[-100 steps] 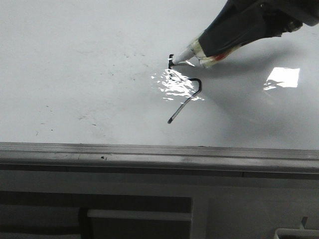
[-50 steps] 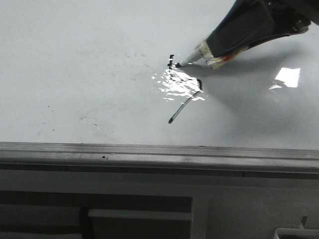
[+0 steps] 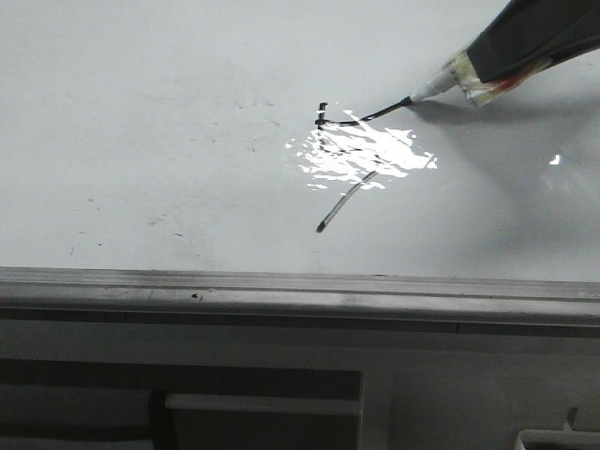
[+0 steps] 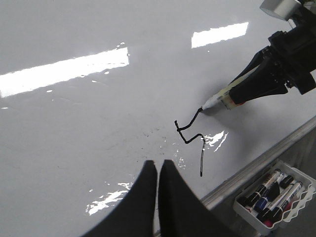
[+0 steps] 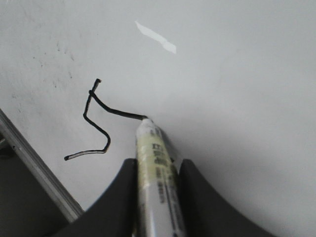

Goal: Write number 5 on whiteboard

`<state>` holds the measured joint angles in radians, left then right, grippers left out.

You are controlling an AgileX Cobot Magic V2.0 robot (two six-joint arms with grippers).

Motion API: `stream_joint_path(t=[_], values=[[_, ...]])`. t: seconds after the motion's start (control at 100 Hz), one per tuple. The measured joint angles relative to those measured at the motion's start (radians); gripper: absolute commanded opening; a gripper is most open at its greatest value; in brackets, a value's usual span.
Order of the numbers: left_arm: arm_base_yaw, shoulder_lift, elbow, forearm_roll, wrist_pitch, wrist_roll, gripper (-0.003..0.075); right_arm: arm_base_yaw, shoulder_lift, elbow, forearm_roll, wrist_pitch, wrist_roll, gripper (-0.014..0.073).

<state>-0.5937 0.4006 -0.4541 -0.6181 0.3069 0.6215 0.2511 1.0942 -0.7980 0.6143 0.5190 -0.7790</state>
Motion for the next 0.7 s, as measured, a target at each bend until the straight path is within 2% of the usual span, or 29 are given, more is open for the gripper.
stream_joint_path(t=[0.09, 0.16, 0.23, 0.33, 0.38, 0.42, 0.53, 0.7], values=[[0.000, 0.000, 0.000, -0.007, 0.000, 0.000, -0.0014, 0.000, -0.016, 0.000, -0.005, 0.000, 0.000, -0.0042], [0.000, 0.000, 0.000, -0.011, 0.001, 0.000, 0.0039, 0.008, -0.044, 0.004, -0.033, 0.002, 0.000, -0.0042], [0.000, 0.000, 0.000, -0.011, 0.021, 0.000, 0.0155, 0.026, -0.082, 0.006, -0.060, 0.004, -0.002, -0.0042], [0.000, 0.022, -0.027, -0.019, 0.097, 0.037, 0.0365, 0.085, -0.145, 0.006, -0.069, 0.030, -0.028, -0.0042], [0.000, 0.057, -0.050, -0.024, 0.138, 0.067, 0.0421, 0.125, -0.167, 0.006, -0.069, 0.052, -0.064, -0.0042], [0.000, 0.091, -0.072, -0.026, 0.171, 0.087, 0.0438, 0.163, -0.176, 0.006, -0.069, 0.066, -0.098, -0.0042], [0.000, 0.230, -0.136, -0.044, 0.265, 0.183, 0.0425, 0.265, -0.177, 0.006, -0.072, 0.097, -0.175, -0.0042], [-0.030, 0.431, -0.244, -0.111, 0.351, 0.373, 0.0397, 0.399, -0.131, 0.006, -0.089, 0.090, -0.214, -0.0042]])
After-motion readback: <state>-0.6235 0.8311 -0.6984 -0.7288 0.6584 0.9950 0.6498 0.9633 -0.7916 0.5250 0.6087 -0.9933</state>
